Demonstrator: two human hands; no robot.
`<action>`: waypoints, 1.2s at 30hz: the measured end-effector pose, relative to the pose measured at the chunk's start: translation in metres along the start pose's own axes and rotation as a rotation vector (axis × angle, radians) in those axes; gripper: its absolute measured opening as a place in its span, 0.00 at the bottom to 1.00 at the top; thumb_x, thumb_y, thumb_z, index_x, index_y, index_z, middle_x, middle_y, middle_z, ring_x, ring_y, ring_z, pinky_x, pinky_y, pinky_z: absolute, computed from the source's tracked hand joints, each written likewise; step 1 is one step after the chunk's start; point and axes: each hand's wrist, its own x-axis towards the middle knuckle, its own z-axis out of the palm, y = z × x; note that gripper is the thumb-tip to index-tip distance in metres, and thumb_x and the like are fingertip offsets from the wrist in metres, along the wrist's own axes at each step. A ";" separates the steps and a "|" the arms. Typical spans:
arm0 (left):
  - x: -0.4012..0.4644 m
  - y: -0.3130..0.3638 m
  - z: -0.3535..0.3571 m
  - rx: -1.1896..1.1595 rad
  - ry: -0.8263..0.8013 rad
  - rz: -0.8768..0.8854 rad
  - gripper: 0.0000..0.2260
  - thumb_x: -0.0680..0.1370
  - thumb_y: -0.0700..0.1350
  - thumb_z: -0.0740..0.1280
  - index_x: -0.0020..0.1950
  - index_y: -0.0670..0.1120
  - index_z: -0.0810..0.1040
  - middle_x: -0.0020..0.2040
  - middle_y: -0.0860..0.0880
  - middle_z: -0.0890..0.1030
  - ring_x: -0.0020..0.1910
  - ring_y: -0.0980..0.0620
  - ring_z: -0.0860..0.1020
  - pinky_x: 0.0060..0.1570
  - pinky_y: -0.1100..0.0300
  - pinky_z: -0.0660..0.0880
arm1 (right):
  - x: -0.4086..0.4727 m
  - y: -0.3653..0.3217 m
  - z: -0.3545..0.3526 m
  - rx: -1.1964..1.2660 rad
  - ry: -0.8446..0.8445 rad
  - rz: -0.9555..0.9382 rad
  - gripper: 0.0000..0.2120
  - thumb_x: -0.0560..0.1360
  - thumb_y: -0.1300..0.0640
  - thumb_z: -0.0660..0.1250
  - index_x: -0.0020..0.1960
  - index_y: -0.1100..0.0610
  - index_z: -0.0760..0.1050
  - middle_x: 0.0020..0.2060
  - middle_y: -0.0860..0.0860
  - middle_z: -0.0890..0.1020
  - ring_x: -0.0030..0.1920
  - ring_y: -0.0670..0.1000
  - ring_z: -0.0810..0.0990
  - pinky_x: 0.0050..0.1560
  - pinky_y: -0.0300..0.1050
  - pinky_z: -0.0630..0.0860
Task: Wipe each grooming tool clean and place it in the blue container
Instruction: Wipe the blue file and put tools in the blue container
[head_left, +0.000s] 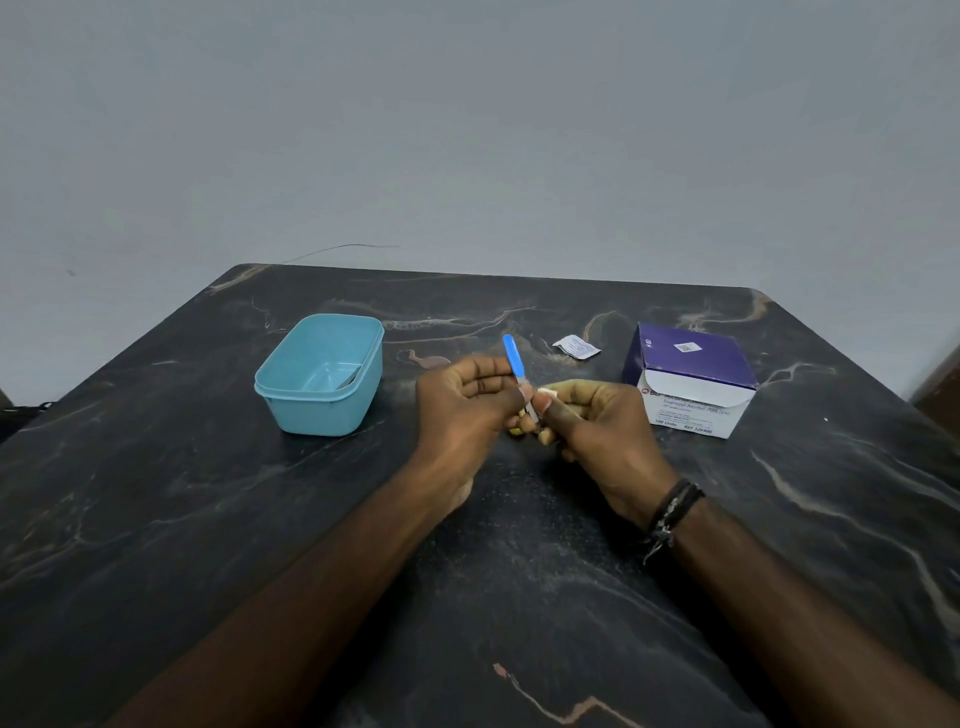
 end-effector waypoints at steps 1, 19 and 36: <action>0.000 -0.001 0.001 0.022 -0.009 0.009 0.09 0.72 0.31 0.72 0.46 0.43 0.80 0.37 0.44 0.84 0.31 0.51 0.81 0.34 0.60 0.79 | 0.000 0.000 0.000 -0.004 0.004 0.004 0.07 0.78 0.62 0.67 0.46 0.65 0.81 0.33 0.57 0.84 0.27 0.44 0.76 0.24 0.34 0.67; -0.004 -0.009 0.002 0.164 -0.165 0.101 0.14 0.77 0.37 0.70 0.62 0.43 0.80 0.41 0.44 0.84 0.39 0.44 0.85 0.37 0.51 0.83 | 0.005 -0.003 -0.007 0.197 0.012 0.061 0.12 0.81 0.56 0.61 0.53 0.61 0.82 0.39 0.60 0.78 0.31 0.47 0.74 0.31 0.38 0.67; -0.003 -0.010 0.002 0.185 -0.136 0.089 0.12 0.73 0.36 0.73 0.56 0.41 0.78 0.39 0.46 0.84 0.35 0.46 0.84 0.32 0.52 0.82 | 0.003 -0.001 -0.004 0.223 0.004 0.032 0.09 0.79 0.59 0.64 0.49 0.62 0.82 0.31 0.55 0.80 0.28 0.48 0.76 0.28 0.36 0.71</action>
